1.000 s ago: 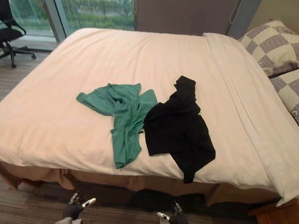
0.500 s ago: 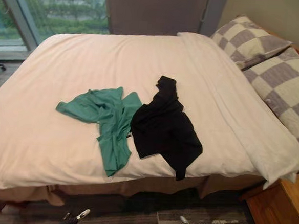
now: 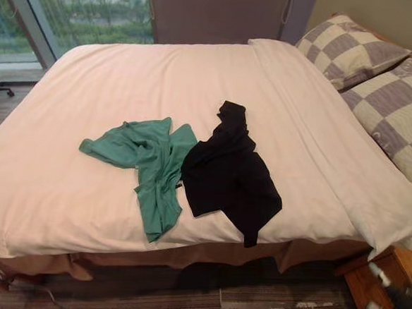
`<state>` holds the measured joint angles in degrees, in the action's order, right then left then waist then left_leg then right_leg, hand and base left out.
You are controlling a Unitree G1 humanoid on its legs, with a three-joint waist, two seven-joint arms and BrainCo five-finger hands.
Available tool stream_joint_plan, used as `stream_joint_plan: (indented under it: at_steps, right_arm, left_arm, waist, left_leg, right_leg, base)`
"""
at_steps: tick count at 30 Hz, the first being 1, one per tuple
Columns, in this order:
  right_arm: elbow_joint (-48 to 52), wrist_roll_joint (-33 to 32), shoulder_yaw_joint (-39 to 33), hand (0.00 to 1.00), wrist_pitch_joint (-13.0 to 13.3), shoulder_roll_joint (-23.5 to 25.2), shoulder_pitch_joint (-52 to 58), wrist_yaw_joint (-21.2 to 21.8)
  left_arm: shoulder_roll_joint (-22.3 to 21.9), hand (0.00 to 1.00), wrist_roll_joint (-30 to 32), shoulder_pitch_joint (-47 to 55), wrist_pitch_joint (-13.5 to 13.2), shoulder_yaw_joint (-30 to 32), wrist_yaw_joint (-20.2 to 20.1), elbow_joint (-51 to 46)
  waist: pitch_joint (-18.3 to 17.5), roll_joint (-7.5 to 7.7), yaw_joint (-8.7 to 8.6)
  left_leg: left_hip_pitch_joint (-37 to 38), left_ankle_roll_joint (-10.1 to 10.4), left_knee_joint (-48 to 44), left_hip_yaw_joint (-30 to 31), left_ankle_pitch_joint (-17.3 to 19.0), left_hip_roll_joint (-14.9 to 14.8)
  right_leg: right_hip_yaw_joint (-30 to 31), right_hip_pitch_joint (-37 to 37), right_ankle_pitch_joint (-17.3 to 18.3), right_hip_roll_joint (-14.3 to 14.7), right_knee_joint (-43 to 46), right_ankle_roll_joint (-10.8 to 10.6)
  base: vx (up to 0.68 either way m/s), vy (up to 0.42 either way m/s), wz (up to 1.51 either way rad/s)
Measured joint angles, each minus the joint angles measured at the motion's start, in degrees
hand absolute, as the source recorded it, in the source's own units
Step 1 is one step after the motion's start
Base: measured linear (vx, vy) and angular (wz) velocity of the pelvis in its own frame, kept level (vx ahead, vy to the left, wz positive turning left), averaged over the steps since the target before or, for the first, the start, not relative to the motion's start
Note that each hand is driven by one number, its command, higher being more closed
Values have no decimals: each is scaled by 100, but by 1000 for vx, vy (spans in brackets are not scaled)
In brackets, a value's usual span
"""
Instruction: Tidy the bed and pick cloth on bed and put in laundry
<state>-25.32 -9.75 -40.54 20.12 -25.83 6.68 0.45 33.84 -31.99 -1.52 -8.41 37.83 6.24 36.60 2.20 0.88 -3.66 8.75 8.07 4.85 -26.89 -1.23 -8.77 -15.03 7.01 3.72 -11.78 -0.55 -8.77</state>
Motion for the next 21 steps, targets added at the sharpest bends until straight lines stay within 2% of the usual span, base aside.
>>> stream_joint_plan:
  at_steps: [3,4,6,7,8,10,13,14,16,19,20,21]
  right_arm:
    - [509,130,282,0,-17,-254,-257,248]
    - [839,303,436,0,-69,-256,-391,397]
    - [1234,458,677,0,-222,-255,-494,560]
    - [1567,511,871,0,-381,-255,-532,676]
    - [1594,519,897,0,-395,-254,-540,688]
    - [1665,620,1088,0,-456,-246,-652,809]
    - [1968,669,1407,0,-494,-217,-749,852]
    - [2185,681,1561,0,-497,-203,-816,857]
    - [2514,724,1730,0,-517,-203,-1041,868]
    - [3062,713,1811,0,-534,-187,-1062,924]
    - [3169,711,1844,0,-534,-183,-1060,924]
    - [3466,708,1930,0,-534,-165,-1044,922]
  left_arm:
    - [366,0,-100,-349,-289,-403,-486,-580]
    - [373,0,240,-465,-550,-635,-541,-1014]
    - [351,0,657,-464,-675,-856,-634,-1526]
    - [308,0,1501,-471,-925,-1027,-584,-1725]
    - [301,0,1618,-479,-986,-1066,-581,-1728]
    - [193,0,2338,-643,-1300,-1528,-555,-1736]
    - [-5,0,3169,-1044,-1313,-2042,-354,-1757]
    - [43,0,3979,-1332,-1206,-2238,-167,-1672]
    - [339,0,4584,-1996,-1067,-2508,-80,-1091]
    - [491,0,4742,-2588,-992,-2836,15,-1123]
    - [491,0,4794,-2672,-913,-2908,58,-1181]
    - [492,0,4948,-2858,-707,-3054,138,-1355]
  waist:
    - [-23,49,-17]
    - [-24,55,-26]
    - [-22,52,-40]
    - [-14,43,-72]
    - [-11,38,-84]
    - [46,-49,-196]
    - [168,-189,-238]
    - [268,-241,-266]
    - [639,-271,-347]
    - [1003,-214,-393]
    - [1042,-210,-390]
    - [1128,-196,-394]
  left_leg:
    - [34,-24,-2,97,15,-1]
    - [39,-50,-7,99,34,0]
    - [33,-92,-51,96,59,1]
    - [33,-129,-129,92,92,-12]
    - [34,-131,-141,92,95,-17]
    - [35,-168,-266,86,119,-67]
    - [-80,-131,-408,38,217,-107]
    - [-255,-121,-449,-39,251,-115]
    - [-567,-125,-601,-175,261,-144]
    - [-864,-116,-814,-419,354,-236]
    - [-909,-106,-863,-438,377,-260]
    - [-1053,-90,-998,-508,415,-322]
  right_leg:
    - [-9,37,-2,-6,94,4]
    - [-4,23,-3,-19,146,7]
    - [15,-20,-8,-30,174,14]
    - [39,-6,-10,-38,210,17]
    - [50,-5,-10,-38,221,17]
    - [234,-88,-6,-32,391,24]
    - [430,-320,-6,-24,474,24]
    - [589,-538,-8,-19,500,27]
    - [824,-955,-73,-9,581,94]
    - [1039,-1404,-81,38,746,89]
    - [1095,-1466,-81,52,777,89]
    - [1151,-1636,-80,82,852,89]
  base:
    - [47,-12,14]
    - [38,2,3]
    - [44,-16,-13]
    - [42,-30,-18]
    - [45,-43,-11]
    - [15,-28,-6]
    - [-23,-16,-32]
    - [-39,-20,-42]
    - [-104,-19,-42]
    - [-124,-22,-38]
    - [-80,-33,-28]
    - [-77,-33,-21]
